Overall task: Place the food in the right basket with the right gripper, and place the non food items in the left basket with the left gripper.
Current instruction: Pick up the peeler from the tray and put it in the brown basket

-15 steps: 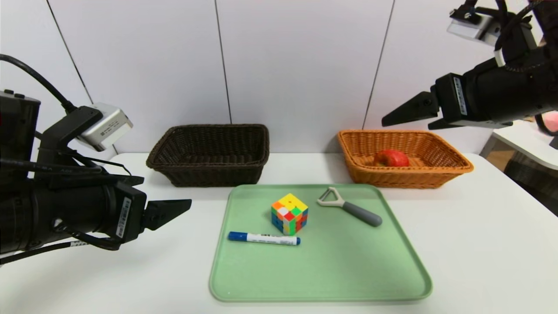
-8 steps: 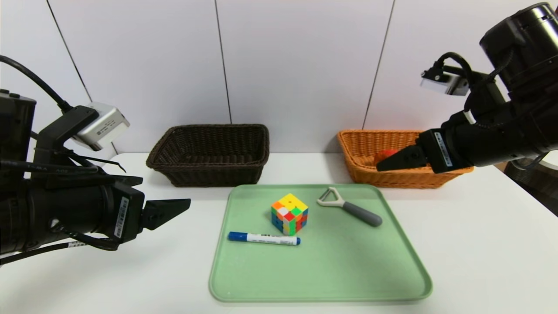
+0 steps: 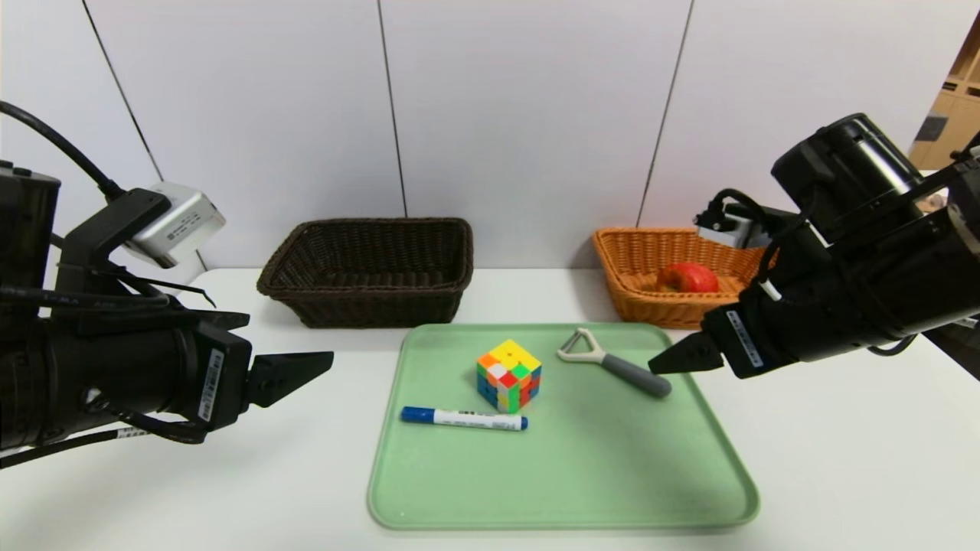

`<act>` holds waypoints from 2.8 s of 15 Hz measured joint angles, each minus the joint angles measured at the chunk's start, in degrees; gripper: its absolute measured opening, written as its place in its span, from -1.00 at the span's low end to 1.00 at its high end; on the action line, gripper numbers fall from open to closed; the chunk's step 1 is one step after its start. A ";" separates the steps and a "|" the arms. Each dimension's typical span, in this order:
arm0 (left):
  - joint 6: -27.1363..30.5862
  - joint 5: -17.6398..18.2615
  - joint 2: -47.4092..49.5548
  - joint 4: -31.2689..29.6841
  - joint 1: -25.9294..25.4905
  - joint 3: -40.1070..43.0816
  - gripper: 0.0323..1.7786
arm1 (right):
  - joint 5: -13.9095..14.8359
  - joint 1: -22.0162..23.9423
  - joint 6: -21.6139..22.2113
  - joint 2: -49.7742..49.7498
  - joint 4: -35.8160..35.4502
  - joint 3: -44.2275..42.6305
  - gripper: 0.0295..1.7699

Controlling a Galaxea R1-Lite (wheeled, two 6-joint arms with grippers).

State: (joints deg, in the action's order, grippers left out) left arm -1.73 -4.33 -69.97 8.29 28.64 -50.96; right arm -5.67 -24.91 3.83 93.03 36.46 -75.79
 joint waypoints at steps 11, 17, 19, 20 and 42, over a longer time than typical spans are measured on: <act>-0.69 0.00 0.11 0.00 0.00 0.20 0.90 | 3.72 -0.67 -2.04 9.18 -12.62 5.45 0.91; -0.79 -0.02 -0.01 0.00 -0.09 0.30 0.90 | 3.15 -0.80 -1.60 13.25 -12.76 5.29 0.91; -0.79 -0.02 -0.04 0.00 -0.06 0.49 0.90 | 2.56 -0.54 -1.57 14.17 -15.49 5.28 0.91; -0.79 -0.02 -0.06 0.02 -0.09 0.60 0.90 | 2.45 -0.41 -1.57 14.56 -17.36 5.25 0.91; -1.16 0.04 -0.65 -0.09 -0.06 1.34 0.90 | 7.62 -3.75 2.51 21.25 -18.36 -0.52 0.92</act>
State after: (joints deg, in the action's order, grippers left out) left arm -2.89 -4.29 -70.62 8.20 28.57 -49.62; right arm 1.95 -28.66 6.34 114.27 18.10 -76.31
